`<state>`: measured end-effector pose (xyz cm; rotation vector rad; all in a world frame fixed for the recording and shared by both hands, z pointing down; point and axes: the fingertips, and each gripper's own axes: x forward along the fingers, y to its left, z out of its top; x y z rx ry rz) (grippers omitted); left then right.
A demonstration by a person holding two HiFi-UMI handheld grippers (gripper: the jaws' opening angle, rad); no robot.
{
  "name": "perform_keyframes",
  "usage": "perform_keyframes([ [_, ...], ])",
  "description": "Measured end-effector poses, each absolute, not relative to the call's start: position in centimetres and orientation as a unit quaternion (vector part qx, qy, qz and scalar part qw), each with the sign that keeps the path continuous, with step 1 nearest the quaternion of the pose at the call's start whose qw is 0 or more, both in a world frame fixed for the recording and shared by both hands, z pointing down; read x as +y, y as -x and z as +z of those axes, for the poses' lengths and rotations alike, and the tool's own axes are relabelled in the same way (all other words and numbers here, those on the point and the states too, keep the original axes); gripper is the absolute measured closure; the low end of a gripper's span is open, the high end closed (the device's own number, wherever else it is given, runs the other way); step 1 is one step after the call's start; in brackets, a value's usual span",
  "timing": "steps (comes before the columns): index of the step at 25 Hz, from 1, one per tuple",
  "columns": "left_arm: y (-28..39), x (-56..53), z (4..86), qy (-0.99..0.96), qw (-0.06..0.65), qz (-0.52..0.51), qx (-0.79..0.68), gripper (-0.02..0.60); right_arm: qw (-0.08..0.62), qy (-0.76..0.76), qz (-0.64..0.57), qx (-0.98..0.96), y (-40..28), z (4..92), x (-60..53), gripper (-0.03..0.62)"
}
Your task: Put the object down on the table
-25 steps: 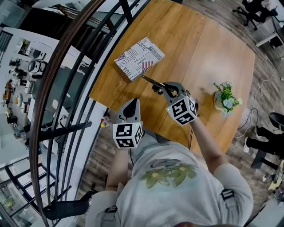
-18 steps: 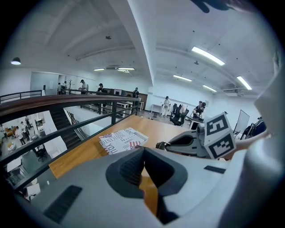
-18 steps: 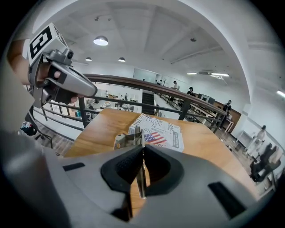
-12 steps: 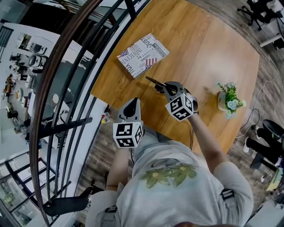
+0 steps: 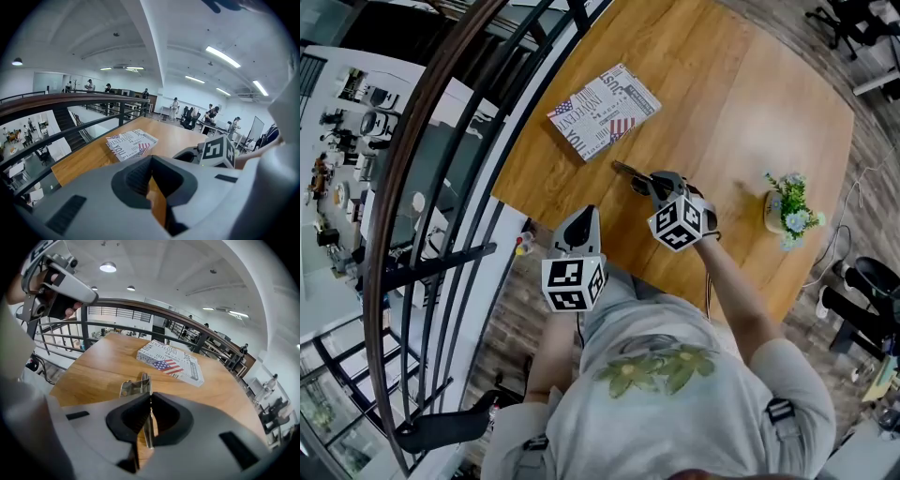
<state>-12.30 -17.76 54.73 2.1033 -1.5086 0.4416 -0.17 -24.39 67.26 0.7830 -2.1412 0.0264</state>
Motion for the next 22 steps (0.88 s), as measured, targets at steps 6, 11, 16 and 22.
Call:
perform_keyframes([
  [6,12.1,-17.9,55.0,-0.774,0.258,0.165,-0.555,0.566,0.419,-0.308,0.000,-0.854,0.5,67.5,-24.3,0.577],
  [11,11.6,-18.0,55.1,-0.776,0.257,0.165,-0.552,0.566,0.423,-0.302,-0.015,-0.854,0.6,67.7,-24.0,0.576],
  [16,11.5,-18.2,55.1,-0.776,0.256,0.165,-0.552,0.566,0.427,-0.300,-0.026,-0.853,0.9,68.2,-23.6,0.566],
  [22,11.6,-17.8,55.1,-0.775,0.256,0.165,-0.554,0.566,0.438,-0.285,-0.029,-0.852,1.3,69.1,-22.7,0.535],
])
